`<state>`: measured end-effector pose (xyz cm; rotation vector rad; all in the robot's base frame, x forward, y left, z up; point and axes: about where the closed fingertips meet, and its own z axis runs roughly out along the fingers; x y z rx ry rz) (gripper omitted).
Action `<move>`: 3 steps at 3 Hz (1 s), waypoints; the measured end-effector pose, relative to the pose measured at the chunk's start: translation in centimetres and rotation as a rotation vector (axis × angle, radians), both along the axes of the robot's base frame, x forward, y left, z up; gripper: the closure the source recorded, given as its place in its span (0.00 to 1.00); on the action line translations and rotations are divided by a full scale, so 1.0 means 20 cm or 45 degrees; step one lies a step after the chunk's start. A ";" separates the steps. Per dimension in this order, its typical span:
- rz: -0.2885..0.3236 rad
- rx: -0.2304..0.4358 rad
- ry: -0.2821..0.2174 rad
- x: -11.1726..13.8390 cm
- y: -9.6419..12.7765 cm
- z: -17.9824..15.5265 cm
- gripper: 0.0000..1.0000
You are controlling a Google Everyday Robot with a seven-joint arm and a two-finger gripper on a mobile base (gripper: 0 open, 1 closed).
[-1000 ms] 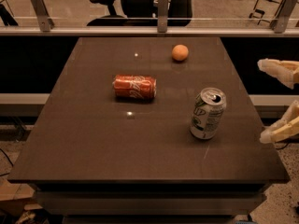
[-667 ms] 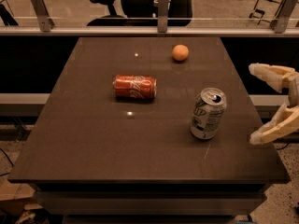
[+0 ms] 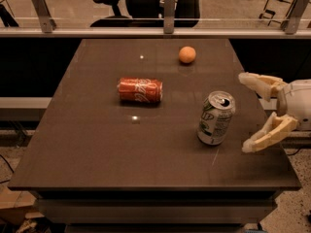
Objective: Pick 7up can
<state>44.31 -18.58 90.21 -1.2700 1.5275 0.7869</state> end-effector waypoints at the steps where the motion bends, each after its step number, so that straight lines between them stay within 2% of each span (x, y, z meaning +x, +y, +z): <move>1: 0.062 0.070 0.013 0.01 0.08 -0.03 0.00; 3: 0.140 0.165 0.023 0.04 0.19 -0.06 0.00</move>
Offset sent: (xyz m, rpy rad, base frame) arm 0.0105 0.0361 -0.0142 0.1533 0.0211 0.1101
